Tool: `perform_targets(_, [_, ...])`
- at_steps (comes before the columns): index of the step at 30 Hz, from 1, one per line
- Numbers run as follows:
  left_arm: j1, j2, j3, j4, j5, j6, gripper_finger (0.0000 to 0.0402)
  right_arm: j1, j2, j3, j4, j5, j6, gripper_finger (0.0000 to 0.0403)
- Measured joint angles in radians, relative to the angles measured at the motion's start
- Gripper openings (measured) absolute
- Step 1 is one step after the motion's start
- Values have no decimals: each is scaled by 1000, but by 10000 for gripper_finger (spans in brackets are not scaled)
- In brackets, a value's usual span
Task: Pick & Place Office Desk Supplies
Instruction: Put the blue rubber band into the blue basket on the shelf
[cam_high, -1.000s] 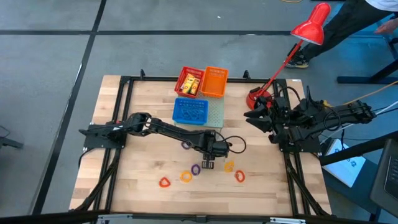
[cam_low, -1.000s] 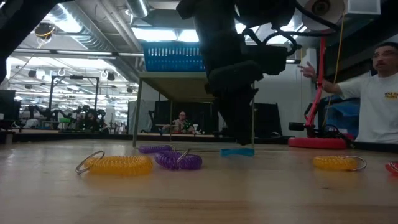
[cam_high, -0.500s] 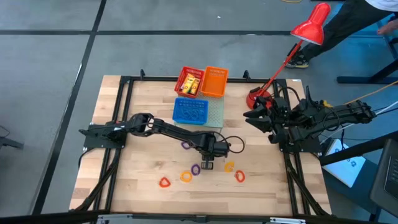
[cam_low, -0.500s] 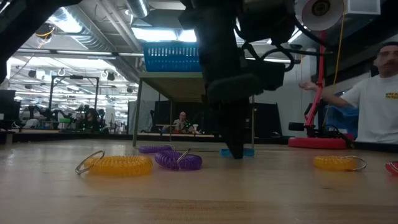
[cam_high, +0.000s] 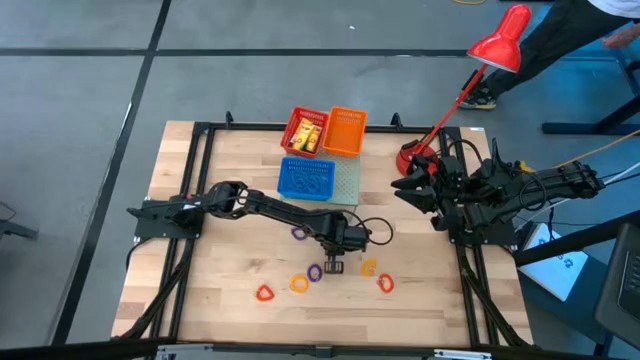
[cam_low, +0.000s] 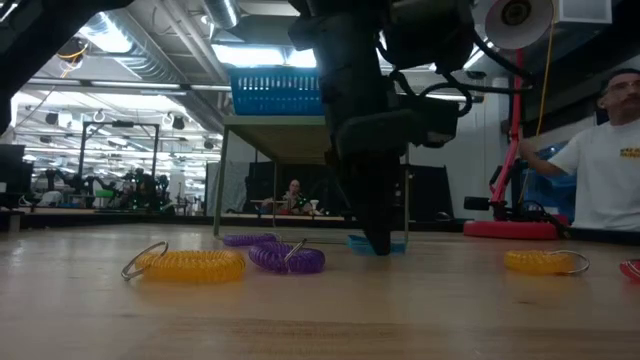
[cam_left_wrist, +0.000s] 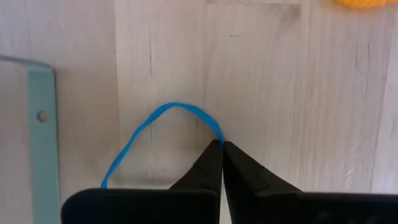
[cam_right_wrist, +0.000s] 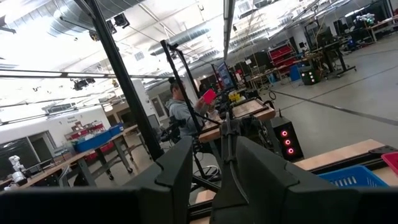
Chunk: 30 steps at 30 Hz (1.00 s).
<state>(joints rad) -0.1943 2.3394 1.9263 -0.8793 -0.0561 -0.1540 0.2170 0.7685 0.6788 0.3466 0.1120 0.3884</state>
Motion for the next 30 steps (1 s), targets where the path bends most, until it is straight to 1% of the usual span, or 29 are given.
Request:
perform_targets(4, [1, -2, -1, 8, 24, -66, 2, 0, 0, 0, 21, 0, 0, 128])
perform_targets(6, [-1, -1, 21, 1, 50, -82, 2, 0, 0, 0, 21, 0, 1, 128])
perform_targets(9, [-7, 4, 80, 17, 78, -92, 2, 0, 0, 0, 21, 0, 21, 128])
perform_targets(14, [-25, 0, 215, -3, 53, -141, 2, 0, 0, -1, 71, -2, 49, 128])
perform_targets(16, [-29, 0, 262, -1, 49, -165, 2, 0, 0, -1, 95, -24, 48, 128])
perform_targets(21, [-33, -3, 387, -24, 28, -300, 2, 0, 0, -1, 95, -34, 30, 128])
perform_targets(23, [-33, -26, 428, -6, 9, -311, 2, 0, 0, -1, 95, -42, 39, 128])
perform_targets(25, [-26, -94, 410, 86, 3, -330, 1, 0, 0, -1, 95, -45, 46, 128])
perform_targets(27, [-18, -160, 408, 126, -8, -359, 2, 0, -1, -1, 101, -46, 46, 128])
perform_targets(30, [-13, -239, 410, 110, -51, -362, 2, 0, -2, -1, 101, -45, 48, 128])
